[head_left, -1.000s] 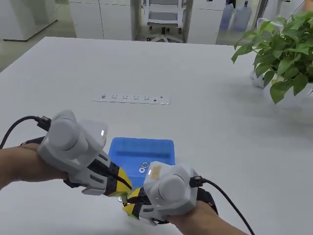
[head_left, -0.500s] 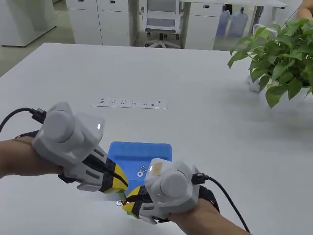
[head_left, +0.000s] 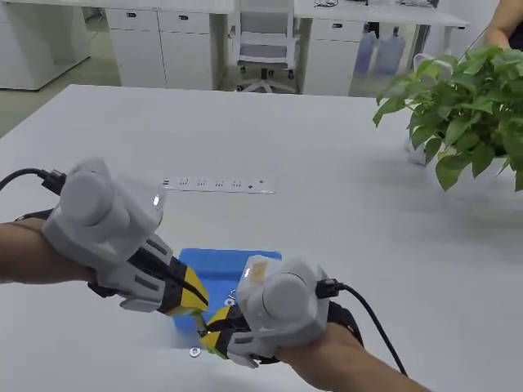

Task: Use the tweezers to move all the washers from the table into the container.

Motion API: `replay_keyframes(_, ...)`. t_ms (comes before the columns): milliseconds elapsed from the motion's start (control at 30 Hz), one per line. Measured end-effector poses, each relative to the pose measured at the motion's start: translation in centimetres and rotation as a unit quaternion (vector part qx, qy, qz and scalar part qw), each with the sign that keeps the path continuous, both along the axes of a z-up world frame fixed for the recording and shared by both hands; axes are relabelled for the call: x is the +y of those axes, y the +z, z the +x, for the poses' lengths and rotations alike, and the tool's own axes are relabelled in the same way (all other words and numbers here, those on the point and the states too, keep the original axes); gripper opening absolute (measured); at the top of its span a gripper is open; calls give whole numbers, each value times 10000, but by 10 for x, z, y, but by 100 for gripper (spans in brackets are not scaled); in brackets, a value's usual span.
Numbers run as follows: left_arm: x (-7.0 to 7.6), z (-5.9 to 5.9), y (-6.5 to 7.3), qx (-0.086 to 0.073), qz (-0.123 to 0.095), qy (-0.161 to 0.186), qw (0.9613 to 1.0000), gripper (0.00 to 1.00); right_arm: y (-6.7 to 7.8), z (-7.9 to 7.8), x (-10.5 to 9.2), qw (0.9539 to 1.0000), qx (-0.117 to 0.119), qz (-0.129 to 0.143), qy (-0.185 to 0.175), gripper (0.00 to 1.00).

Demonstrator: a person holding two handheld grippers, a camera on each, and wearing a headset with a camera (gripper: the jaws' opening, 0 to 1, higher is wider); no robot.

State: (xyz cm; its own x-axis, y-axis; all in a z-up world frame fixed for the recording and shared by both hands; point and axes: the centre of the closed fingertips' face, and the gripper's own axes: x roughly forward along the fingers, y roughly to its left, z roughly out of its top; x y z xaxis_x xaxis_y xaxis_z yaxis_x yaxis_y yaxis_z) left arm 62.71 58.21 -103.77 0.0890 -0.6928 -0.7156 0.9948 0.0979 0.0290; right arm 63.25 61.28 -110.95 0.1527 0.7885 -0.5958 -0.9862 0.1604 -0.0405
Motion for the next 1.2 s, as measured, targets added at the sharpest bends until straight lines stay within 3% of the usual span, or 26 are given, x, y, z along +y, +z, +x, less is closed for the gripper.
replay_keyframes(667, -5, 30, 11, -198, -34, -80, 9998, 5, 12, 33, -2, 9997, -122, 96, -214, 9)
replay_keyframes(1200, -5, 54, 1, -204, -60, -93, 9997, 5, 2, 59, -4, 9991, -85, 146, -382, 9)
